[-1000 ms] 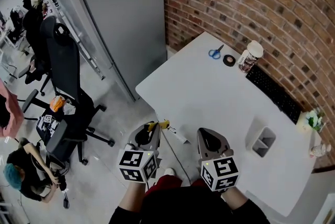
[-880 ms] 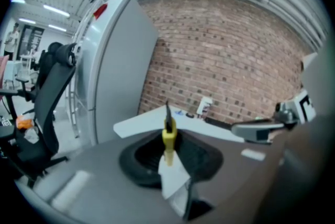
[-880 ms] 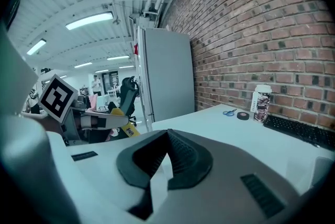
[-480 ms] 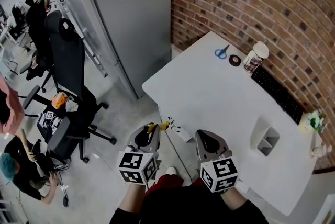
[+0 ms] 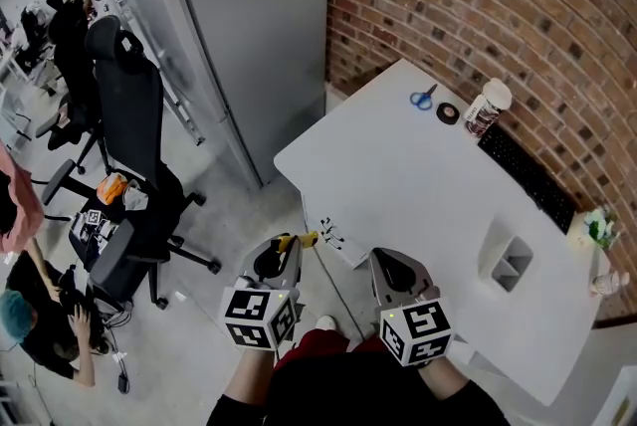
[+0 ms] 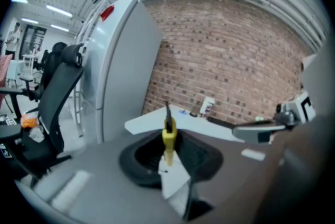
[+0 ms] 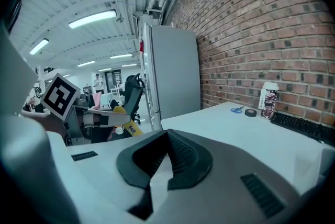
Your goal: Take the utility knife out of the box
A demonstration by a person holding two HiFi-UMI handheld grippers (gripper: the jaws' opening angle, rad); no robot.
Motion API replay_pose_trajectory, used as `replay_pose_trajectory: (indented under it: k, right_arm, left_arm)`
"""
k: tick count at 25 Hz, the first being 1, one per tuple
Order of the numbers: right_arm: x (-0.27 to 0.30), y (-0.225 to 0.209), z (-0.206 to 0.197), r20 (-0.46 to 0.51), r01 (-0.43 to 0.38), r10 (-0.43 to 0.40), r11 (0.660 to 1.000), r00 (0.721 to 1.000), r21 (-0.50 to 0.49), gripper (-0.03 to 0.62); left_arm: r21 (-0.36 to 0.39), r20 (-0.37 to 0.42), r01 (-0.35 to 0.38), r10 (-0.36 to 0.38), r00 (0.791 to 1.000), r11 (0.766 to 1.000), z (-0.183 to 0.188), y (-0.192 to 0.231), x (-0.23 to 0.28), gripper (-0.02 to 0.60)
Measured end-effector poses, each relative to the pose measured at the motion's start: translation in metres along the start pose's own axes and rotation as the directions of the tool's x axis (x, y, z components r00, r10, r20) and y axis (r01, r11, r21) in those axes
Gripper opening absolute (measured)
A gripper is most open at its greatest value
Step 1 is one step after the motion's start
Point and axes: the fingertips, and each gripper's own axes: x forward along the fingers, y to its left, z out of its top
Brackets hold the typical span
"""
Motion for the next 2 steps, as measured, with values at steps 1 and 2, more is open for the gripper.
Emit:
replay_pose_trajectory:
  k: [1,2]
  right_arm:
    - [-0.0005,0.001,-0.0014,-0.002,0.0,0.0,1.0,1.0,0.001,0.008]
    - [-0.0011,0.002,-0.0028,-0.004,0.001,-0.001,1.0,1.0,0.001,0.008]
  left_arm:
    - [0.0,-0.002,-0.001,0.001,1.0,1.0,-0.0012,0.0008,-0.0011,0.061]
    - [-0.001,-0.004,-0.002,0.002,1.0,1.0,-0.0025,0.0016,-0.0022,0.061]
